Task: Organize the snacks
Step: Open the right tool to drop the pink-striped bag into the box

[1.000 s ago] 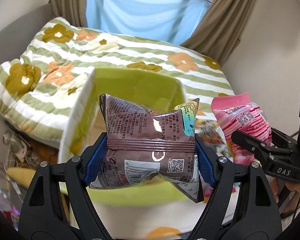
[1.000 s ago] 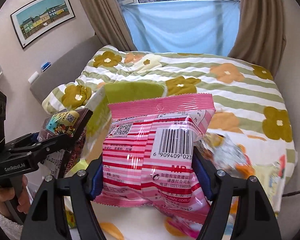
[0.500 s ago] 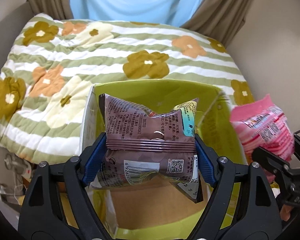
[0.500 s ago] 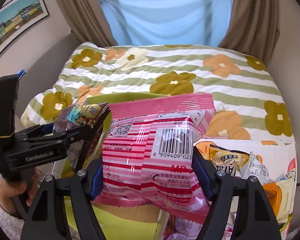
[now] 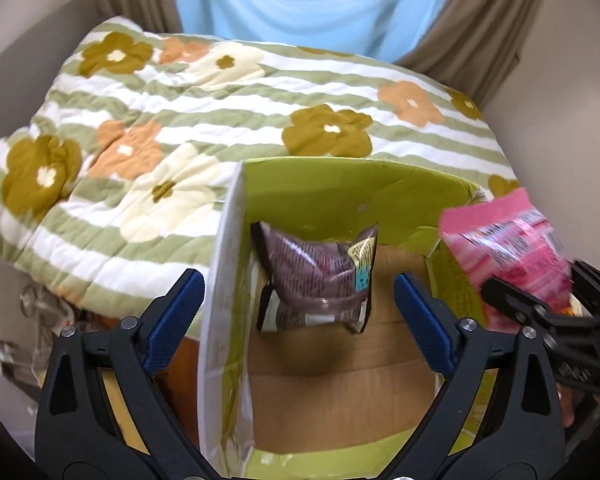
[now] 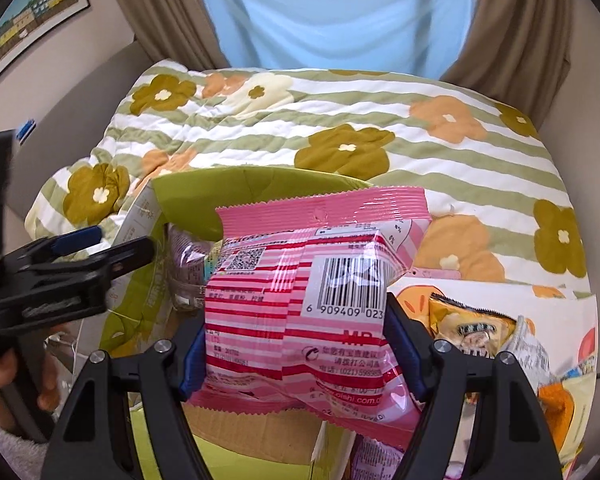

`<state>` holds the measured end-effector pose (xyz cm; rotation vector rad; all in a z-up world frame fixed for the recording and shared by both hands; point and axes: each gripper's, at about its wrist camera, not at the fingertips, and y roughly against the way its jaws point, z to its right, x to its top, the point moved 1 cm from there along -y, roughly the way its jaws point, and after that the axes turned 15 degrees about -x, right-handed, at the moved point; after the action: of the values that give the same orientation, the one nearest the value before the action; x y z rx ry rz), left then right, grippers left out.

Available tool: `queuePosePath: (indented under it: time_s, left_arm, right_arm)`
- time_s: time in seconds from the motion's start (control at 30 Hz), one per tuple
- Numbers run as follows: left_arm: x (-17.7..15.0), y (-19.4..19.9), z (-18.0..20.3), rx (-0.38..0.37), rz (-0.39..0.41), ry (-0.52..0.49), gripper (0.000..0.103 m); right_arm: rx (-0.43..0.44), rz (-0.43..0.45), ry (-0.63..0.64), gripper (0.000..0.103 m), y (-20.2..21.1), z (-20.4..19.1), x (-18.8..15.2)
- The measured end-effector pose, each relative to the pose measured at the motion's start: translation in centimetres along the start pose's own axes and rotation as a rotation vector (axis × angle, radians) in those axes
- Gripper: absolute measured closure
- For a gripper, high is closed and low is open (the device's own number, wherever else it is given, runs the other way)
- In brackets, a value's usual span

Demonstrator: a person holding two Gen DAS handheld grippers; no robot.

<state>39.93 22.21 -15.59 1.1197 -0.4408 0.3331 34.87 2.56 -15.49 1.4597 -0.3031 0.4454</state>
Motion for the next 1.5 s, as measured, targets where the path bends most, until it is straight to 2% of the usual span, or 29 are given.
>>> queuePosePath:
  time_s: [0.17,0.37,0.43,0.47,0.53,0.83,1.13,1.5]
  left_arm:
    - [-1.5,1.0,-0.2,0.038,0.01,0.034,0.008]
    - [-2.8,1.3,-0.1,0.062,0.009,0.058,0.008]
    - [-3.1,1.5,-0.2,0.071,0.009,0.061,0.008]
    - [-3.2,1.7,-0.3,0.076,0.01,0.061,0.008]
    - [-3.4,1.8,-0.2,0.079,0.01,0.065,0.008]
    - [-4.3,3.6,0.5,0.09,0.024,0.069,0.008]
    - [-5.5,6.8,2.7,0.081,0.051,0.038,0.008]
    - [-7.0,11.2,7.0,0.076,0.114,-0.094,0.008]
  right_arm:
    - [0.007,0.022,0.063,0.03,-0.8,-1.3,1.1]
    - [0.019,-0.006,0.096,0.03,-2.9,-2.0,1.9]
    - [0.021,-0.011,0.1,0.024,-3.2,-2.0,1.9]
    - [0.016,-0.007,0.102,0.013,-3.3,-1.9,2.0]
    - [0.002,0.014,0.114,0.0,-3.0,-1.8,1.9]
    - [-0.029,0.031,0.133,0.0,-1.4,-0.9,0.7]
    - [-0.033,0.084,0.092,0.0,3.8,0.2,-1.2]
    - [-0.027,0.151,-0.027,0.0,9.9,2.4,-5.3]
